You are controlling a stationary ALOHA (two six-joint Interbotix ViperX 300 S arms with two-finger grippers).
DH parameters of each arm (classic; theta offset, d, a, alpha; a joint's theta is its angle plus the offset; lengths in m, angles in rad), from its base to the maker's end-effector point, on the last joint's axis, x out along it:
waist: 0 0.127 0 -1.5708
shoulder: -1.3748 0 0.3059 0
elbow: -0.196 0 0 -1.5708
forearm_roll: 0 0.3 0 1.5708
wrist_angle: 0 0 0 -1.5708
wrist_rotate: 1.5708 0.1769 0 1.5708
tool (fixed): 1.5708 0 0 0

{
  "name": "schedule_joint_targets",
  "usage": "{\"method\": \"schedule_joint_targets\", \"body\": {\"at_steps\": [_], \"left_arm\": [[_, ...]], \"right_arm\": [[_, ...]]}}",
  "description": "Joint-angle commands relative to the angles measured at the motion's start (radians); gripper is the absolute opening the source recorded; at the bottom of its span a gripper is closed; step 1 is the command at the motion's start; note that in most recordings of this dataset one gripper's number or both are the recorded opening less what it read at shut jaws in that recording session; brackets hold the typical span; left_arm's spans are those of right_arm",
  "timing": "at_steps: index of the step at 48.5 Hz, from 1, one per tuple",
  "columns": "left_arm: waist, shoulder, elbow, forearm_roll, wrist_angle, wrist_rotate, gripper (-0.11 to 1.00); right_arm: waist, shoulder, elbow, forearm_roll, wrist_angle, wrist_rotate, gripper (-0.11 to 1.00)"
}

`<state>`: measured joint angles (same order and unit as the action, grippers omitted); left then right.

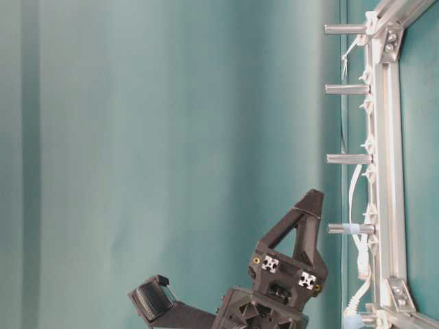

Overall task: Insert the wire through the string loop located on the right side.
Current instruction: 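Close the right gripper on the USB cable behind the plug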

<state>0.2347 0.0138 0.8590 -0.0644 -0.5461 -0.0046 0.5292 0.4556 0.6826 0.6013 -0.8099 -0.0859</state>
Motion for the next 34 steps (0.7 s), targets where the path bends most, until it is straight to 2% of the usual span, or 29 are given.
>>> {"method": "schedule_joint_targets", "body": {"at_steps": [1, 5, 8, 15, 34], "left_arm": [[-0.006, -0.026, -0.009, 0.003, -0.005, -0.002, 0.74], [-0.006, -0.026, -0.011, 0.003, -0.005, -0.002, 0.74], [-0.006, -0.026, -0.012, 0.002, -0.005, -0.002, 0.74], [-0.008, -0.026, -0.015, 0.003, -0.005, -0.002, 0.74], [-0.011, -0.026, -0.017, 0.003, -0.003, -0.002, 0.74]], "right_arm": [[0.002, -0.025, -0.009, 0.0, 0.032, -0.02, 0.46], [0.0, -0.034, -0.009, 0.0, 0.078, -0.054, 0.23], [-0.003, -0.041, -0.008, 0.0, 0.109, -0.077, 0.12], [-0.008, -0.064, -0.008, 0.0, 0.14, -0.104, 0.11], [-0.009, -0.081, -0.003, 0.02, 0.144, -0.106, 0.11]]}}
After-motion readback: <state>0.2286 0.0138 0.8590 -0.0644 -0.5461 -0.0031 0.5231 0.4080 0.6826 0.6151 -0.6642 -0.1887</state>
